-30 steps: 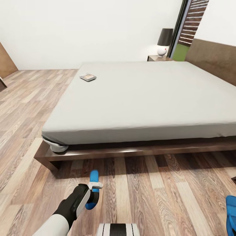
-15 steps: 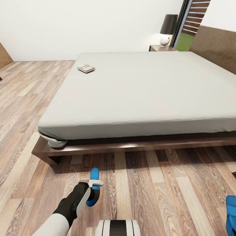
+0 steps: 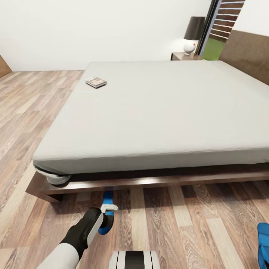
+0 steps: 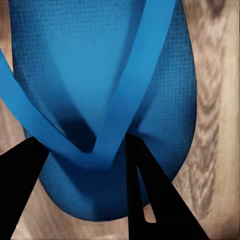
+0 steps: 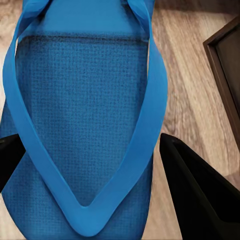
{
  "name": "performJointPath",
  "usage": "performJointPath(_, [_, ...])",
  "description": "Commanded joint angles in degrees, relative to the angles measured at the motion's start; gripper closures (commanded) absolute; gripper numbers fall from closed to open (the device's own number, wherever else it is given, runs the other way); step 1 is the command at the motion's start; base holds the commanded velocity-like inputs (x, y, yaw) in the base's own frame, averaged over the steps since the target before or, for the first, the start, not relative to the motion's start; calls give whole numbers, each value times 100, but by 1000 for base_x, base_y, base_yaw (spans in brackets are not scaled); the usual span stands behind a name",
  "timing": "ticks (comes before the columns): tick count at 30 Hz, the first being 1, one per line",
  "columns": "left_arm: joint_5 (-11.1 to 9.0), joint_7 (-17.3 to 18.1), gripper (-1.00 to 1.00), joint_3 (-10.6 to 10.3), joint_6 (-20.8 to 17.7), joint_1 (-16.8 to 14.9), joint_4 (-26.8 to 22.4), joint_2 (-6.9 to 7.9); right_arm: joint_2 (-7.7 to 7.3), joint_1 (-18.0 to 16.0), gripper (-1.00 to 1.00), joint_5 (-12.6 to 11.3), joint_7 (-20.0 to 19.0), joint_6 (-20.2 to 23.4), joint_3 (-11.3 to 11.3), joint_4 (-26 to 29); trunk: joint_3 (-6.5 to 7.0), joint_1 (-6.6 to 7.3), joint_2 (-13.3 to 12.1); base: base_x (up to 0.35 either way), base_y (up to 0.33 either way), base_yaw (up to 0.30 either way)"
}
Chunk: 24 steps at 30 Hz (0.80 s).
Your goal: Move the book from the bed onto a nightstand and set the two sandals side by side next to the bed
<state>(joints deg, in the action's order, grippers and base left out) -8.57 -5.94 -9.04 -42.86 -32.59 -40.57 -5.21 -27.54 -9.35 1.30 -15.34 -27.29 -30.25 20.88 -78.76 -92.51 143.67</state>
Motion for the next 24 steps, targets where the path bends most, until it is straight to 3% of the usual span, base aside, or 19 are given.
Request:
performJointPath(1, [-64,-57,100,-19,-21,-1,-61,7,3,-6,100,10,-39,-13,-46,-5,-4,-2,1,151,0,0])
performJointPath(7, [-65,-57,100,-19,-21,-1,-129,3,3,-6,100,10,-39,-20,-46,-5,-6,-2,1,51,0,0])
performJointPath(24, [-65,-57,100,-36,67,-1,-143,3,3,-6,100,10,-44,-22,-62,-5,-516,-46,24,1,0,0])
